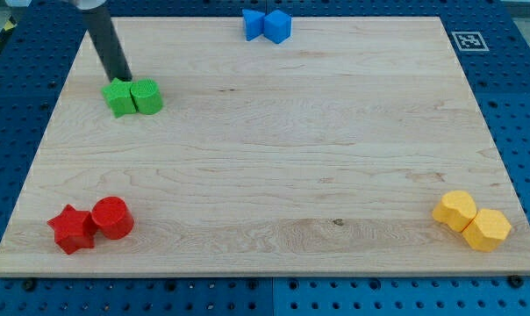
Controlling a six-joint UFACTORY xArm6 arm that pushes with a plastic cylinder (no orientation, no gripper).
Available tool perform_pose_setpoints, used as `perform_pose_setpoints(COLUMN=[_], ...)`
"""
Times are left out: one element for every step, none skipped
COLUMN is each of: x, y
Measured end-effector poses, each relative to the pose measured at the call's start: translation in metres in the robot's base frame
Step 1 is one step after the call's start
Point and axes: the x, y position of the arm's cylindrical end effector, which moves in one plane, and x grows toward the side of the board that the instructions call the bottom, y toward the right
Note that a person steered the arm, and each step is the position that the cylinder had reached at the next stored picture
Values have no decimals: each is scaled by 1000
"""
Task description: Slide the green star closer to the red star
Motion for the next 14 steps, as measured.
perform_pose_setpoints(x=[9,42,63,71,69,61,62,69,86,102,113,126,143,156], y=[6,5,5,5,5,0,-6,-11,-11,-11,-11,-11,-11,-12])
